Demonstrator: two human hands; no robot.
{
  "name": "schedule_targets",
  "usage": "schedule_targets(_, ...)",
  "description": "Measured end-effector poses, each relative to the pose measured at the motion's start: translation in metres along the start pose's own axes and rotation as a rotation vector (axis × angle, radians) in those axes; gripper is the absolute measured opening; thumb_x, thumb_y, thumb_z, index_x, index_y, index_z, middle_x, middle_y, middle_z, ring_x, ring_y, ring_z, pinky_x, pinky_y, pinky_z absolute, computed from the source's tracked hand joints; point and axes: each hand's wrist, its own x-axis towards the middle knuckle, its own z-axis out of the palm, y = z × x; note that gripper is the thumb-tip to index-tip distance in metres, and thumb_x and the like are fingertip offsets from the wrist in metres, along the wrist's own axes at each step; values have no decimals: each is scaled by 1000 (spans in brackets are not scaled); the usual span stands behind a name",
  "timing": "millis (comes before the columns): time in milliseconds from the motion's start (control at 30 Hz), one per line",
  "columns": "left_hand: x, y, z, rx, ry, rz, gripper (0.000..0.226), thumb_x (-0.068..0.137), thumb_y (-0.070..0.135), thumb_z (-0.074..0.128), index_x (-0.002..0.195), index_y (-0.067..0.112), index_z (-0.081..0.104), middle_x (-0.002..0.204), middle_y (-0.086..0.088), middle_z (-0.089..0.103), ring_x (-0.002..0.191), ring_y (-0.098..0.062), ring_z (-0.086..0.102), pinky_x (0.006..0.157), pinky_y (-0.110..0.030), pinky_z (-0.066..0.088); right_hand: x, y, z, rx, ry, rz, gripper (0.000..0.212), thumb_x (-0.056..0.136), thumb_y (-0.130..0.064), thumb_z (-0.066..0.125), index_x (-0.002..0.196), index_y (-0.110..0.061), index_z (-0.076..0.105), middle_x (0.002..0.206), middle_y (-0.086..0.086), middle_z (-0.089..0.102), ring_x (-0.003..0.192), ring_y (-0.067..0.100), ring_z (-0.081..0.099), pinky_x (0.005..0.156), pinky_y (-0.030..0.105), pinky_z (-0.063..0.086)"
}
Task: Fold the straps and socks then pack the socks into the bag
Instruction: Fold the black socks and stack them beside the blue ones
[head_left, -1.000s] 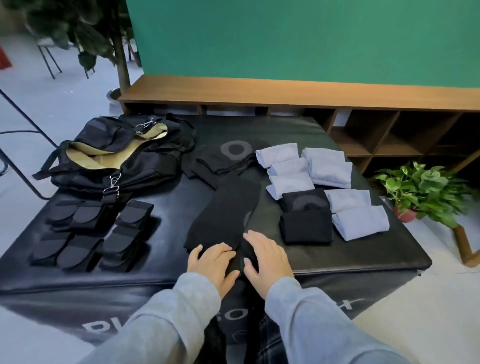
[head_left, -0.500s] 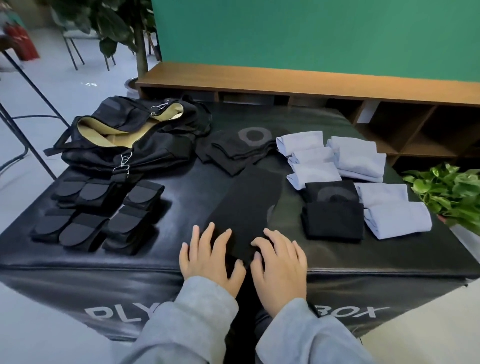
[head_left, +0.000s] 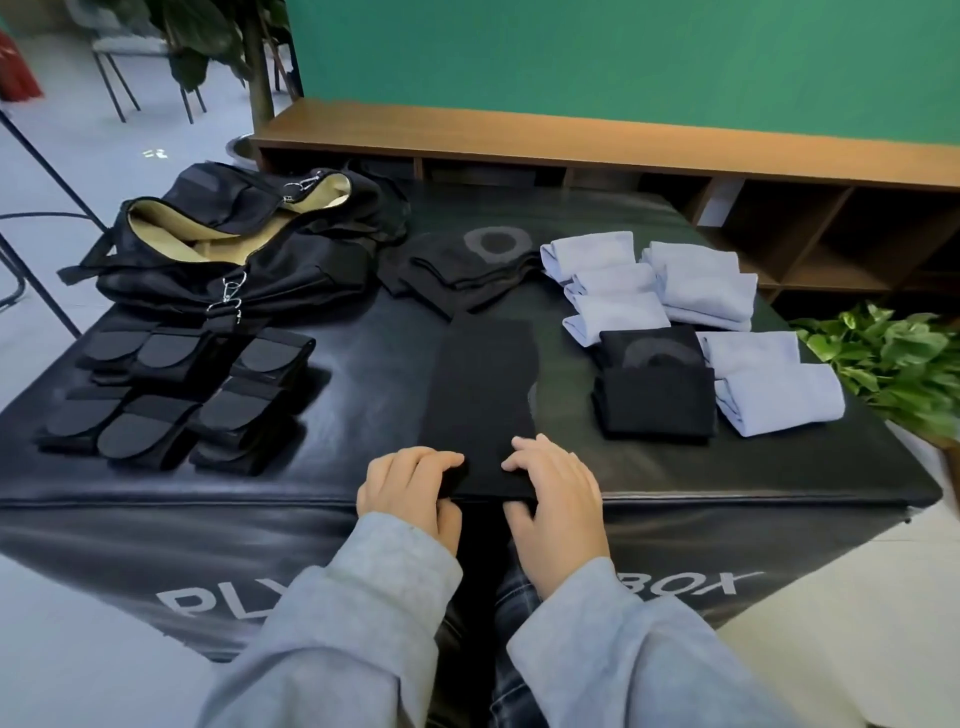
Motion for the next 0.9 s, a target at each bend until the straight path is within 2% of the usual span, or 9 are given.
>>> schedule_targets(67,-1,2,-2,-29,-25,-43,43,64,5,52,100,25,62,94,5,64,96,-15,41,74,-33,39,-2,-1,-3,-4,-47,6,34,74,4,60,100,-19,61,126,-13,55,133,11,38,109,21,8)
schedule_targets(133,3,6,-8,-99,-85,-237,46,70,-5,61,107,21,64,105,7,57,107,-16,44,88,-31,37,-2,-3,-6,2,-75,11,32,79,3,57,102,-19,60,127,-15,54,135,9,35,110,17,6)
schedule_targets(200,8,8,-13,-150,-133,-405,40,81,2,62,115,24,60,117,7,51,115,-17,45,96,-25,34,-3,-5,-8,15,-86,16,25,84,-2,56,101,-20,60,126,-15,55,134,8,35,111,18,8)
schedule_targets(267,7,8,-15,-242,-135,-450,37,85,5,61,116,24,58,117,5,53,114,-16,47,93,-20,33,-6,-9,-12,33,-90,23,17,90,-10,56,102,-21,60,124,-15,57,132,8,37,110,19,12)
schedule_targets(333,2,10,-20,-371,-89,-474,40,85,1,60,118,24,54,108,5,56,108,-16,49,89,-17,31,-8,-12,-15,41,-84,39,18,92,-15,56,109,-19,62,122,-13,58,130,8,40,105,17,18)
schedule_targets(433,-9,9,-20,-362,-28,-417,46,84,6,63,126,14,48,105,1,59,106,-22,51,90,-27,36,-10,-15,-20,35,-69,56,23,93,-18,56,115,-18,62,112,-14,56,122,8,43,100,17,24)
schedule_targets(767,3,5,-13,-384,-53,-496,51,88,14,60,134,18,37,102,9,54,108,-20,49,95,-31,37,-1,-16,-15,80,25,200,27,96,-29,49,117,-13,54,99,-11,50,107,15,46,95,30,38)
schedule_targets(833,6,4,-11,-330,-47,-486,50,88,18,60,134,17,38,102,7,54,105,-21,51,95,-36,40,0,-16,-12,144,99,235,18,93,-27,54,110,-22,49,90,-18,45,97,13,48,91,32,41)
schedule_targets(900,11,4,-9,-288,-32,-506,47,89,21,59,132,16,41,100,4,55,101,-22,53,94,-38,41,1,-15,-9,167,164,234,22,91,-25,59,101,-27,40,86,-18,43,88,12,47,85,31,43)
